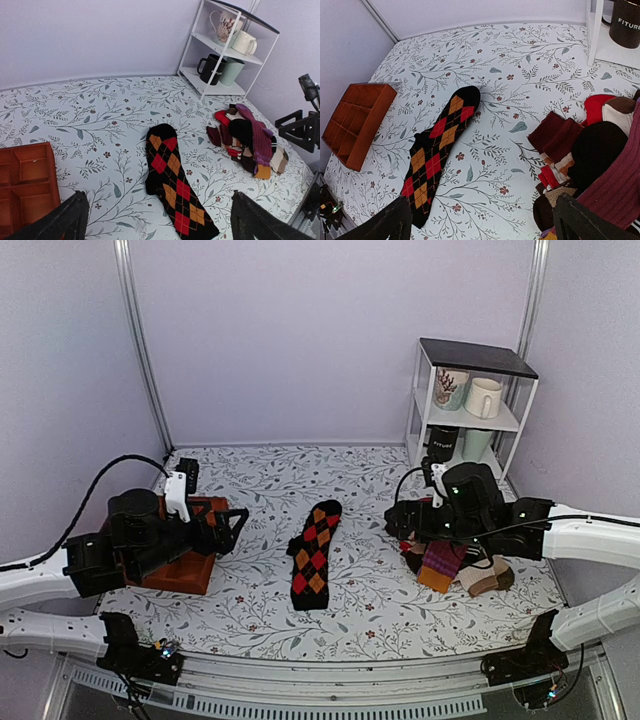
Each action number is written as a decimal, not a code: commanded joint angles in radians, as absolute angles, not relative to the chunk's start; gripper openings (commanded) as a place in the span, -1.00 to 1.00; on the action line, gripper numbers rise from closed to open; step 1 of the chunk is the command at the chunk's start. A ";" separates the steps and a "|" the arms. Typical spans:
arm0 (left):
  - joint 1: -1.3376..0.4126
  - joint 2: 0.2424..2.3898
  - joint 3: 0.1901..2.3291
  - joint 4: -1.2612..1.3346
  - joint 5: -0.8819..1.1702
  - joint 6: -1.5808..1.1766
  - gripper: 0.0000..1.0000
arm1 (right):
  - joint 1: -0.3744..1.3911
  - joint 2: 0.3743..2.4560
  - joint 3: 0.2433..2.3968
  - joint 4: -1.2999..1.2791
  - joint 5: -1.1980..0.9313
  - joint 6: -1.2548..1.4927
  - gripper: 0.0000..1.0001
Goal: Roll the socks
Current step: Roll the sock at the center of the board.
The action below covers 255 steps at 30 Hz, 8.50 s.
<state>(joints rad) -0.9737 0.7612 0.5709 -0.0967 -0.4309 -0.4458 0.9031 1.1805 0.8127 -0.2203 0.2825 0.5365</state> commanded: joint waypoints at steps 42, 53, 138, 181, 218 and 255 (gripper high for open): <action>-0.962 0.724 0.305 0.078 -0.276 -0.511 0.99 | 1.151 1.754 0.758 0.437 -0.330 -0.033 0.18; -0.962 0.732 0.289 0.099 -0.318 -0.505 0.99 | 1.155 1.837 0.802 0.485 -0.253 -0.120 0.16; -1.128 1.679 0.291 0.883 0.057 -0.043 -0.14 | 1.054 2.035 0.989 -0.114 -0.480 0.181 -1.00; -1.083 1.882 0.319 0.690 0.331 -0.360 -1.00 | 1.079 1.646 0.585 0.530 -0.452 -0.213 -0.08; -1.076 1.916 0.327 0.704 0.355 -0.359 -1.00 | 1.119 1.690 0.587 0.595 -0.362 -0.242 -0.19; -1.104 1.666 0.283 0.650 0.202 -0.293 -0.33 | 1.118 1.891 0.686 0.449 -0.381 -0.057 -1.00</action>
